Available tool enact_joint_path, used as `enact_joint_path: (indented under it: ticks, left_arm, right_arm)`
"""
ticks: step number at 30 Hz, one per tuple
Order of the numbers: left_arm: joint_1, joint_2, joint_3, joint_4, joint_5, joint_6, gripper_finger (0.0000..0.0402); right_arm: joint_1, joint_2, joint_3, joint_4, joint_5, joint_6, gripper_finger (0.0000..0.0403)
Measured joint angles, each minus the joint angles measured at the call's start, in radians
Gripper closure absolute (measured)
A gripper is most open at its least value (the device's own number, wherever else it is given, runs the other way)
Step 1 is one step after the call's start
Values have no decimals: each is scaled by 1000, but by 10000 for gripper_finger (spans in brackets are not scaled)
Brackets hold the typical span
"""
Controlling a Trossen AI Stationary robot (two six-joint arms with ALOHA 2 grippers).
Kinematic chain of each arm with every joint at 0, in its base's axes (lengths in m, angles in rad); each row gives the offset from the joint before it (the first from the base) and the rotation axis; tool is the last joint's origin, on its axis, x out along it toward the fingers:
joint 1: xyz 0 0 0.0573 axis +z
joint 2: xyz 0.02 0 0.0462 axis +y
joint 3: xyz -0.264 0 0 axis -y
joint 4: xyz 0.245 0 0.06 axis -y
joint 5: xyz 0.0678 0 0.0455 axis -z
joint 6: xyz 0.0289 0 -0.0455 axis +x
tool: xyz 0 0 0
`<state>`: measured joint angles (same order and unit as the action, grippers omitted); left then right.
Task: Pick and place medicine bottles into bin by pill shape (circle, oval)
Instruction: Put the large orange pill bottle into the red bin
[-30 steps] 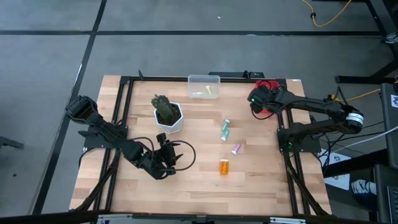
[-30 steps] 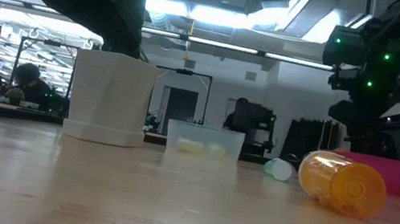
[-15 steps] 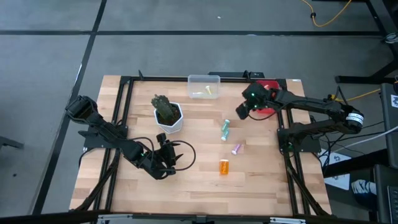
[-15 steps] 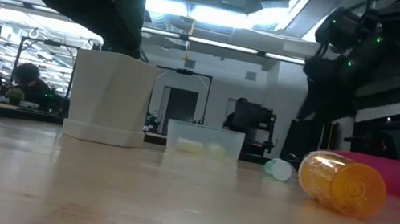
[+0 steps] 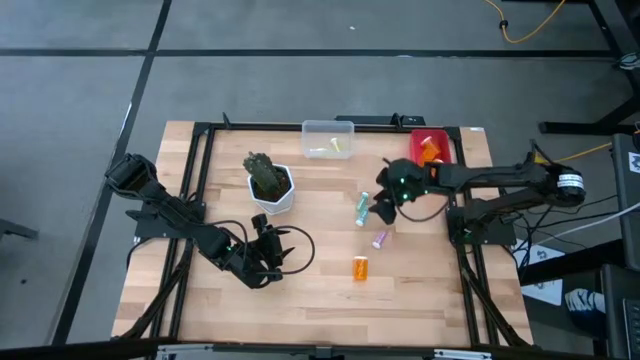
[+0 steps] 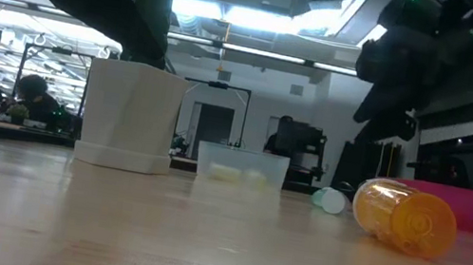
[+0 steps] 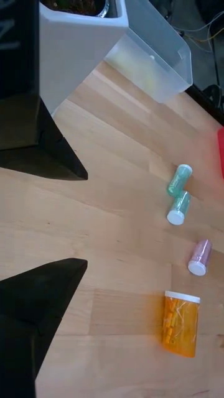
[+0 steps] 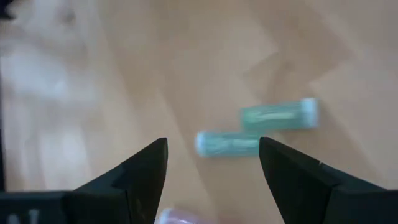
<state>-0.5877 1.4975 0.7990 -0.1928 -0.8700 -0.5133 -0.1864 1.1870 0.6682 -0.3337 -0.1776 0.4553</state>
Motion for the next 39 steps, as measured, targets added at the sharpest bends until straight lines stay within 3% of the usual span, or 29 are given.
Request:
enact_joint_path:
  ticks: [7,16,23,32,39]
  left_arm:
    - [0,0,0,0,0,0,191]
    - [0,0,0,0,0,0,191]
    - [0,0,0,0,0,0,191]
    - [0,0,0,1,0,-1,191]
    - [0,0,0,2,0,-1,191]
  right_arm:
    - [164,2,-82,100,4,175,148]
    - [420,3,-94,147,156,386,148]
    - [576,23,-94,212,210,518,148]
    - [728,256,-68,494,150,617,148]
    - [770,455,132,453,163,583,148]
